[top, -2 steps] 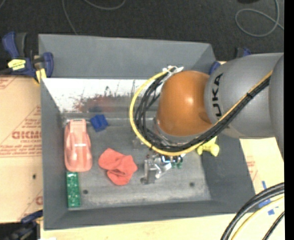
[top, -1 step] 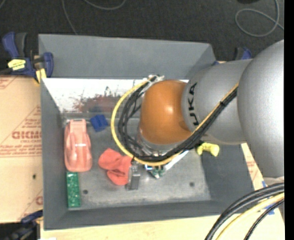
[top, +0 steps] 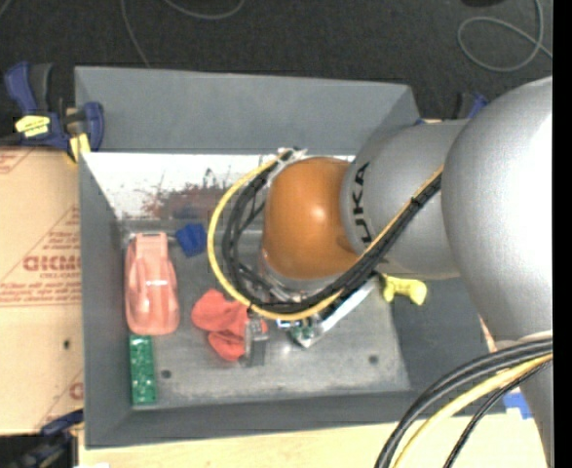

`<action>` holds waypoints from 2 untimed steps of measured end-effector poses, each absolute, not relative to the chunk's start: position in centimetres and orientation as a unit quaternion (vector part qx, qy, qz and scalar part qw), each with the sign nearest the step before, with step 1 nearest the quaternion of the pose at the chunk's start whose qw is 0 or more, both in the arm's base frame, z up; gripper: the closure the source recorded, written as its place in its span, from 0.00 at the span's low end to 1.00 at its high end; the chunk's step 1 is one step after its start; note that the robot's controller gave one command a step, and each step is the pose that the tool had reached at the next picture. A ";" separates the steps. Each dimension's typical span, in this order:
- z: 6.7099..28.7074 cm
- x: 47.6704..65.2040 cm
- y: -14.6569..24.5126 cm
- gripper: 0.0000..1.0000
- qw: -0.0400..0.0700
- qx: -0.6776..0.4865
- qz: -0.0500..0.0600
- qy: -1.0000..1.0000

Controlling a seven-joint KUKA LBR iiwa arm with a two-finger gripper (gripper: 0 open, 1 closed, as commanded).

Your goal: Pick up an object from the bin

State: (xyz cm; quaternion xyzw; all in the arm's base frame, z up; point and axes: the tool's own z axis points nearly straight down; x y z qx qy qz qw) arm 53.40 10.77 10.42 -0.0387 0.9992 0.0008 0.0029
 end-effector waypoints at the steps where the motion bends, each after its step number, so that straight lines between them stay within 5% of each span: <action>1: 8.7 55.1 10.6 0.00 0.003 -0.140 0.000 0.990; 2: 7.8 55.3 10.7 0.00 0.003 -0.038 0.001 0.999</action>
Offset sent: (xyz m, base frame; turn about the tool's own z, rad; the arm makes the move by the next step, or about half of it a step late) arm 0.0177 0.0017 -0.0342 0.1269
